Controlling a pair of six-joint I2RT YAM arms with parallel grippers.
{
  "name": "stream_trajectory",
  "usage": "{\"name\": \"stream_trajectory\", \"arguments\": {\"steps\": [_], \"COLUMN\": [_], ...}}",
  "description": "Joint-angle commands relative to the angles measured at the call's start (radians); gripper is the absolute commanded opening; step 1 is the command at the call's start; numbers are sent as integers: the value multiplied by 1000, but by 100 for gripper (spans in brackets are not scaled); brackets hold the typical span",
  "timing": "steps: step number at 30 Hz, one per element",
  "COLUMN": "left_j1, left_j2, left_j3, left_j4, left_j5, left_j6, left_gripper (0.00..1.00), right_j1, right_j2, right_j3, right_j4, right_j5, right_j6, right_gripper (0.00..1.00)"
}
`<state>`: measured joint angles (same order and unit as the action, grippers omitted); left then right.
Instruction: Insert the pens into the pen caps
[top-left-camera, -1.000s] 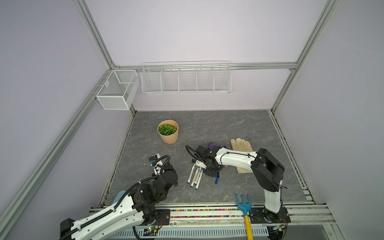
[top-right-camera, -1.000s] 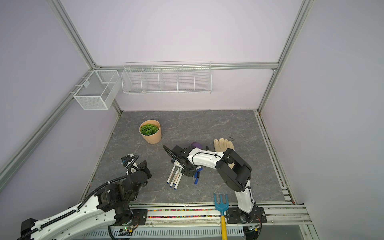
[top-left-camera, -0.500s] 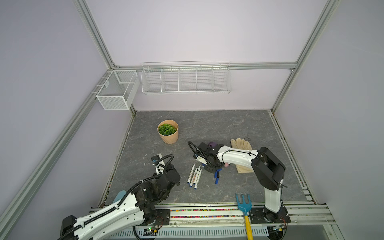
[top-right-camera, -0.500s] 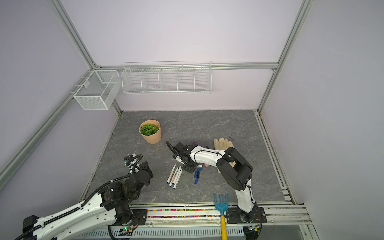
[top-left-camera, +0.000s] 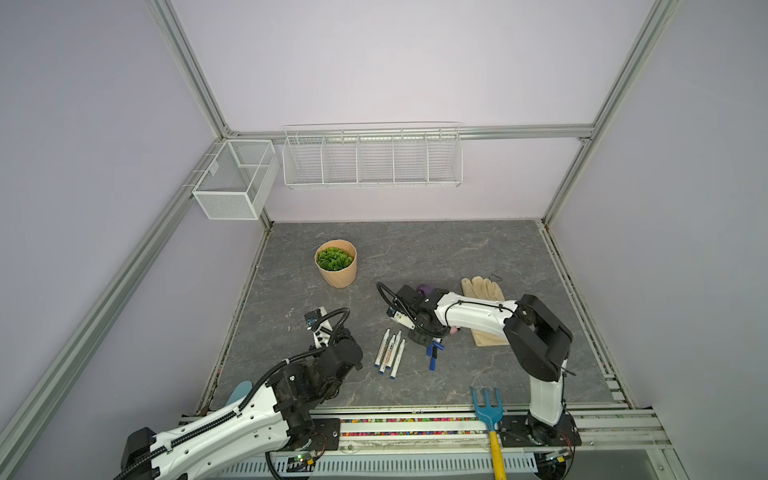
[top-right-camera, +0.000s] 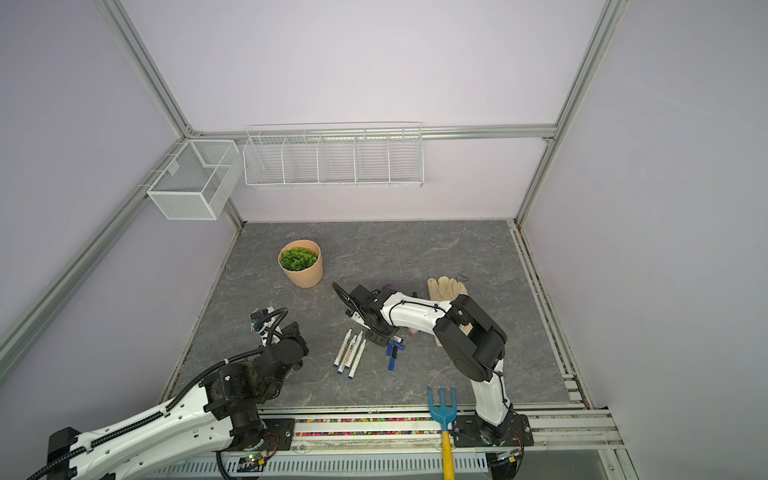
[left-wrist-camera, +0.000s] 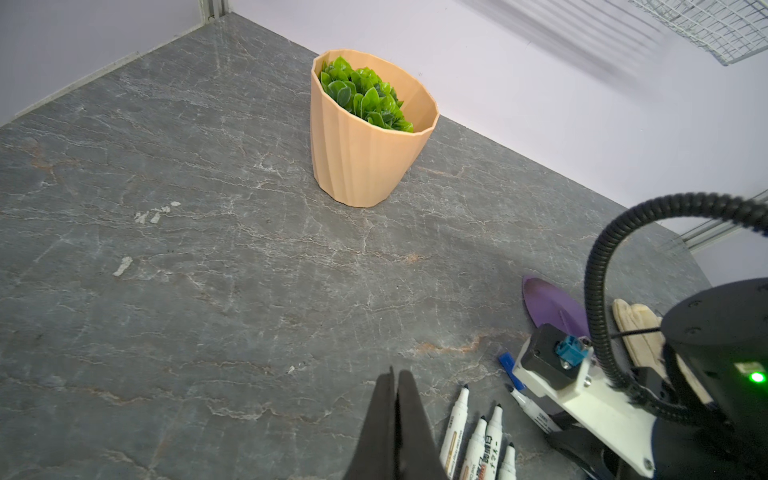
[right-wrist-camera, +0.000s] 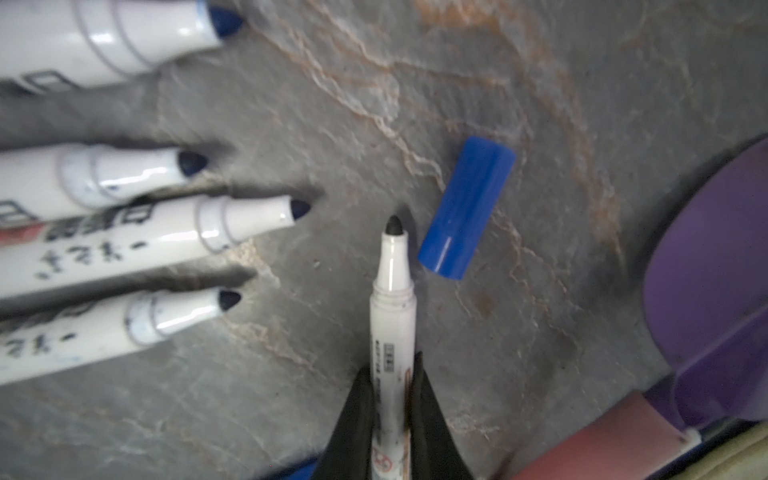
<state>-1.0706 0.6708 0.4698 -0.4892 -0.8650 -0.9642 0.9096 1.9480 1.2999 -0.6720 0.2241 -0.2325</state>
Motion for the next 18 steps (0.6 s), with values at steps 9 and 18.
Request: {"name": "stream_trajectory", "arguments": {"steps": [9, 18], "left_j1": [4, 3], "left_j2": [34, 153], "left_j3": [-23, -57], "left_j4": [259, 594], "left_j5": [153, 477], "left_j6": [163, 337], "left_gripper": [15, 32], "right_j1": [-46, -182], "right_j2": [-209, -540], "right_j3": [-34, -177], "right_j4": [-26, 238], "right_j5": [-88, -435], "right_j6": [142, 481], "right_gripper": [7, 7]}}
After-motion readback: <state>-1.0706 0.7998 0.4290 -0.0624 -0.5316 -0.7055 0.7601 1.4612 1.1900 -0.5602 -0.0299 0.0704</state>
